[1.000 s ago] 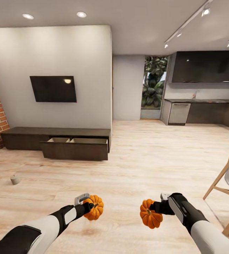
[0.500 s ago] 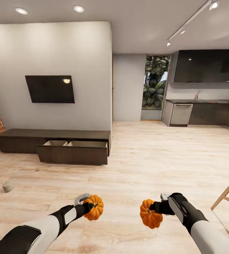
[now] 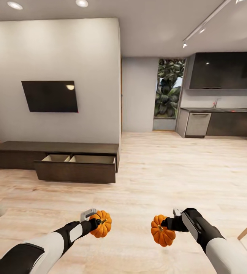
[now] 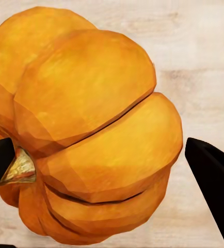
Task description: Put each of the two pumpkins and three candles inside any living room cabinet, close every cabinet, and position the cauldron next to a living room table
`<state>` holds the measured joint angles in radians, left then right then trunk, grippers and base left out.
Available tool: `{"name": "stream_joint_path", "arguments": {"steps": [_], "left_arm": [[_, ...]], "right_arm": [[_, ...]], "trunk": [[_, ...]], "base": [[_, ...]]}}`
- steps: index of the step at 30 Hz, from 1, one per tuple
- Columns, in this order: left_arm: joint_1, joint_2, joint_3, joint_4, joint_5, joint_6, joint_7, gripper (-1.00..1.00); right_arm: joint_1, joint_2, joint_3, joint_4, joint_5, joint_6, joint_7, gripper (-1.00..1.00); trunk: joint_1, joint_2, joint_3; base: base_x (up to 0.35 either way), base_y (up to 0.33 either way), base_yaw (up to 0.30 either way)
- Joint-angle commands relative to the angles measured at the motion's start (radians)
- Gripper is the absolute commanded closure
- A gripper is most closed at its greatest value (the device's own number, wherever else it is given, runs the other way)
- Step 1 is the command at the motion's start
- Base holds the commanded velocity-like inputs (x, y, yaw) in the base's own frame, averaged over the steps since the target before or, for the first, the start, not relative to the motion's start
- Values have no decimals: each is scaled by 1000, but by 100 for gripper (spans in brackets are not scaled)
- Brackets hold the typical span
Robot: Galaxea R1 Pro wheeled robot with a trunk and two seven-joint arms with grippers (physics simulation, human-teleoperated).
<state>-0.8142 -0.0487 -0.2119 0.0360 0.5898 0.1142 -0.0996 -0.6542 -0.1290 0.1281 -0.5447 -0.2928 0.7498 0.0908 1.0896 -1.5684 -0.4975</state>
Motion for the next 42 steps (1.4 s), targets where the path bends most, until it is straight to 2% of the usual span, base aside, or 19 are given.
{"name": "stream_joint_path", "arguments": {"steps": [1,26,42], "left_arm": [[-2,0,-4,2,11,1,-5,100],[-2,-6,-4,2,11,1,-5,100],[-2,-9,-4,3,11,1,-5,100]], "right_arm": [[-1,-1,5,-1,-5,3,2,100],[-1,-1,5,-1,-4,3,1,100],[-1,-1,5,-1,-4,3,3,100]], "trunk": [[1,-1,-1],[1,-1,-1],[1,-1,-1]], "base": [[335,0,0],[335,3,0],[335,135,0]]}}
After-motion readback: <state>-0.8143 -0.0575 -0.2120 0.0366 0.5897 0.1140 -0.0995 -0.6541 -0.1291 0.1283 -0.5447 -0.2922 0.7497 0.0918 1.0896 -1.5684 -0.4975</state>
